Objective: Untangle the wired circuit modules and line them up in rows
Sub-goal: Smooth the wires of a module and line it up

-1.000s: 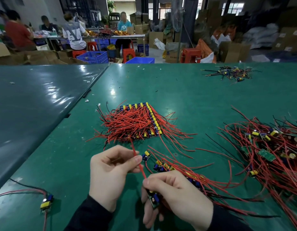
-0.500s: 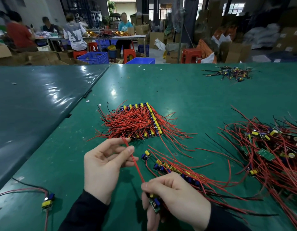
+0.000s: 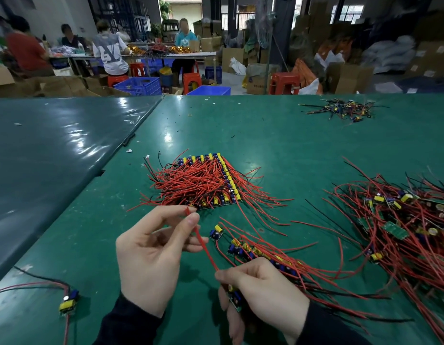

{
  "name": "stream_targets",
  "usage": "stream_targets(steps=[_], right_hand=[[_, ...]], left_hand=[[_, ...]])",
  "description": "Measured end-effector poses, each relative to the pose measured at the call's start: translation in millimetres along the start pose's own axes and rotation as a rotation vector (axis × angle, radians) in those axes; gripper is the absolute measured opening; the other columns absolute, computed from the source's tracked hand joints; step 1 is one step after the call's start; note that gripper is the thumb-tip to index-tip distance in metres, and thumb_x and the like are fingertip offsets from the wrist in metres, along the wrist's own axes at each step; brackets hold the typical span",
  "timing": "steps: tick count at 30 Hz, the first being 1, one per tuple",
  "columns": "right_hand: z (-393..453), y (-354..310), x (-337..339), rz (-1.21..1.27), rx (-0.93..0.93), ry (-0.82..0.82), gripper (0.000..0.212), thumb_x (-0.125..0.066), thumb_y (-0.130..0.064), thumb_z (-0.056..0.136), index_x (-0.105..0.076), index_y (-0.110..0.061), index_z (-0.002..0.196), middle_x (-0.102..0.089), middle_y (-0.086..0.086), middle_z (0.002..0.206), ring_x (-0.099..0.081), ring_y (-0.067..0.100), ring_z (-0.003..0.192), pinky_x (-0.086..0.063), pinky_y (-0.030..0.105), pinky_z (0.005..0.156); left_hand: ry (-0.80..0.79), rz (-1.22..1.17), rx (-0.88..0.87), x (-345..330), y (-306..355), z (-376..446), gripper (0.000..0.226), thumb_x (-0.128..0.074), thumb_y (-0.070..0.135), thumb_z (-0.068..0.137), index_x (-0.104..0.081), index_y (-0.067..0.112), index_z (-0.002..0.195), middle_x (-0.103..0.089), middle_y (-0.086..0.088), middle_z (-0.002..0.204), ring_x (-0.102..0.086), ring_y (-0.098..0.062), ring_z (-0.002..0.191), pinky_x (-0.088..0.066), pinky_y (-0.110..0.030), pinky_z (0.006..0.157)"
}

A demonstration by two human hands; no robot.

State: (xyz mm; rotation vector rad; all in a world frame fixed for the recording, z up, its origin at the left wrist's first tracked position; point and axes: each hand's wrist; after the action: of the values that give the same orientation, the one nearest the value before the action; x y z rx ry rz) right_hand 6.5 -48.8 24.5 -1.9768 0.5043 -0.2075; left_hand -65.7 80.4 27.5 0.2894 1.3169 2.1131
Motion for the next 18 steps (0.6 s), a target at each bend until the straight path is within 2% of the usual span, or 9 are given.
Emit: stream_targets(steps=[6, 9, 13, 15, 18], right_hand=[[0, -1, -2, -0.068, -0.019, 0.035, 0.045, -0.050, -0.024, 0.094, -0.059, -0.008, 0.053, -0.057, 0.005, 0.040, -0.051, 0.014, 0.033, -0.039, 0.020, 0.041], [-1, -2, -2, -0.060, -0.023, 0.041, 0.045, -0.048, -0.024, 0.094, -0.058, -0.009, 0.052, -0.056, 0.006, 0.040, -0.050, 0.015, 0.032, -0.033, 0.023, 0.039], [-1, -2, -2, -0.077, -0.027, 0.053, 0.044, -0.046, -0.022, 0.094, -0.055, -0.008, 0.054, -0.055, 0.004, 0.038, -0.049, 0.012, 0.030, -0.030, 0.020, 0.035], [-2, -3, -2, -0.071, -0.020, 0.047, 0.043, -0.047, -0.022, 0.094, -0.055, -0.008, 0.054, -0.055, 0.004, 0.038, -0.049, 0.012, 0.030, -0.031, 0.019, 0.035], [-3, -2, -3, -0.076, 0.010, 0.033, 0.044, -0.049, -0.024, 0.094, -0.057, -0.008, 0.054, -0.055, 0.003, 0.039, -0.048, 0.011, 0.030, -0.034, 0.018, 0.034]], left_hand=[[0.032, 0.033, -0.036, 2, 0, 0, 0.006, -0.067, 0.013, 0.078, -0.066, 0.017, 0.074, -0.061, -0.013, 0.059, -0.064, -0.026, 0.042, -0.050, -0.023, 0.039], [0.021, 0.086, -0.137, 1, -1, -3, 0.008, -0.071, 0.018, 0.082, -0.067, 0.022, 0.076, -0.064, -0.005, 0.062, -0.067, -0.022, 0.047, -0.052, -0.023, 0.043], [-0.078, 0.094, -0.284, -3, 1, -10, 0.007, -0.067, 0.023, 0.083, -0.069, 0.029, 0.079, -0.064, 0.004, 0.063, -0.066, -0.018, 0.048, -0.052, -0.022, 0.046], [-0.054, 0.075, -0.240, -2, 2, -8, 0.008, -0.065, 0.028, 0.085, -0.068, 0.027, 0.078, -0.065, 0.002, 0.061, -0.065, -0.019, 0.046, -0.051, -0.022, 0.044], [0.065, 0.030, -0.077, 0, 0, -2, 0.014, -0.067, 0.027, 0.086, -0.065, 0.021, 0.073, -0.064, -0.005, 0.060, -0.064, -0.023, 0.042, -0.049, -0.021, 0.039]])
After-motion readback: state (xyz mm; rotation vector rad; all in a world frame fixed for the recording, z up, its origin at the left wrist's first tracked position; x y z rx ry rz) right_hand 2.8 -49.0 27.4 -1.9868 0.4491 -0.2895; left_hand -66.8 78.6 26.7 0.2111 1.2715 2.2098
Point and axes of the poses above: each hand's wrist, its own z-axis towards the middle knuckle, its own x-axis out of the back of the hand, y = z × x
